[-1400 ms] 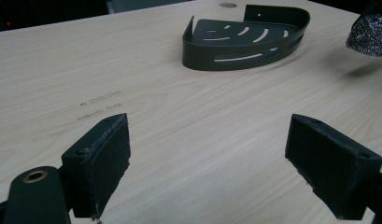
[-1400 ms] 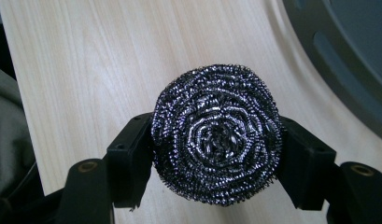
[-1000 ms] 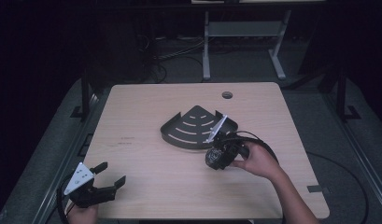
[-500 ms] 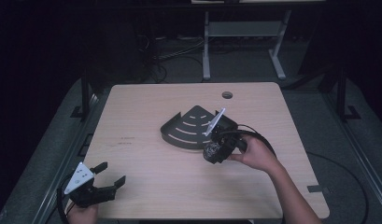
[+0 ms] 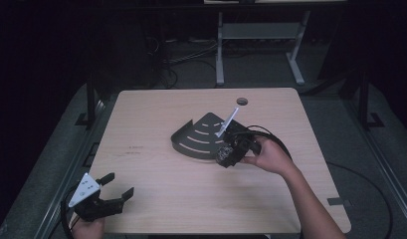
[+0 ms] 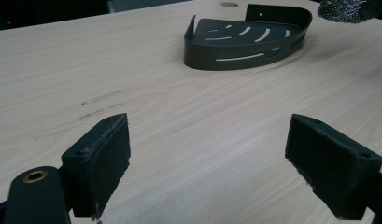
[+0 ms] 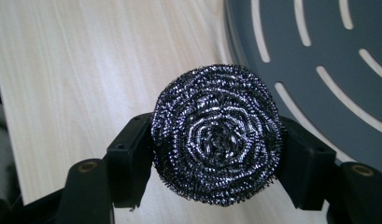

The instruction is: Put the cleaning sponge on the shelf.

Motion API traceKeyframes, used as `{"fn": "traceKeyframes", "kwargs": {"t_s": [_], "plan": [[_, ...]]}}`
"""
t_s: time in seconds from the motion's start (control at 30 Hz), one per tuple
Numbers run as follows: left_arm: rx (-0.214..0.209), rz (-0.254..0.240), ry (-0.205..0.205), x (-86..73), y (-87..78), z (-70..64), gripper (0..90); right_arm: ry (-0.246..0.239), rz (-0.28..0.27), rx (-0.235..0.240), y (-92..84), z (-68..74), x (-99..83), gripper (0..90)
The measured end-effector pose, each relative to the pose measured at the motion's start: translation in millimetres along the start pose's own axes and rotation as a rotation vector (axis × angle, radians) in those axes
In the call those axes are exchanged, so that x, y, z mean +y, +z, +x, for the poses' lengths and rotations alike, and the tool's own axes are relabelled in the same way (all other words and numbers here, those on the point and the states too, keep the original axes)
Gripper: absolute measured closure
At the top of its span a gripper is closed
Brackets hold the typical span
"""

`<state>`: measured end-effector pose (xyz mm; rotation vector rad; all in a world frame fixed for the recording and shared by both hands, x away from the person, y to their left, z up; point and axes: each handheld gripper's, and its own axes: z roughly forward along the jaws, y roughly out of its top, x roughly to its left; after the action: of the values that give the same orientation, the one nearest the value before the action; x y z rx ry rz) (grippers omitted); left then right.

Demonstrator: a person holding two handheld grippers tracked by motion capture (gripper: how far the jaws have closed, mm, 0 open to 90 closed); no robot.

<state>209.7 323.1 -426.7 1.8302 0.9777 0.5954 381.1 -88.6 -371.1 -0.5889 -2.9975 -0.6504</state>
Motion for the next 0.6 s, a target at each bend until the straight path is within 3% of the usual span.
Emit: {"fn": "traceKeyframes", "kwargs": {"t_s": [0.6], "plan": [[0.002, -0.002, -0.004, -0.2, -0.8, 0.2, 13.4, 0.013, 0.011, -0.001, -3.9, -16.7, 17.5, 33.5]]}}
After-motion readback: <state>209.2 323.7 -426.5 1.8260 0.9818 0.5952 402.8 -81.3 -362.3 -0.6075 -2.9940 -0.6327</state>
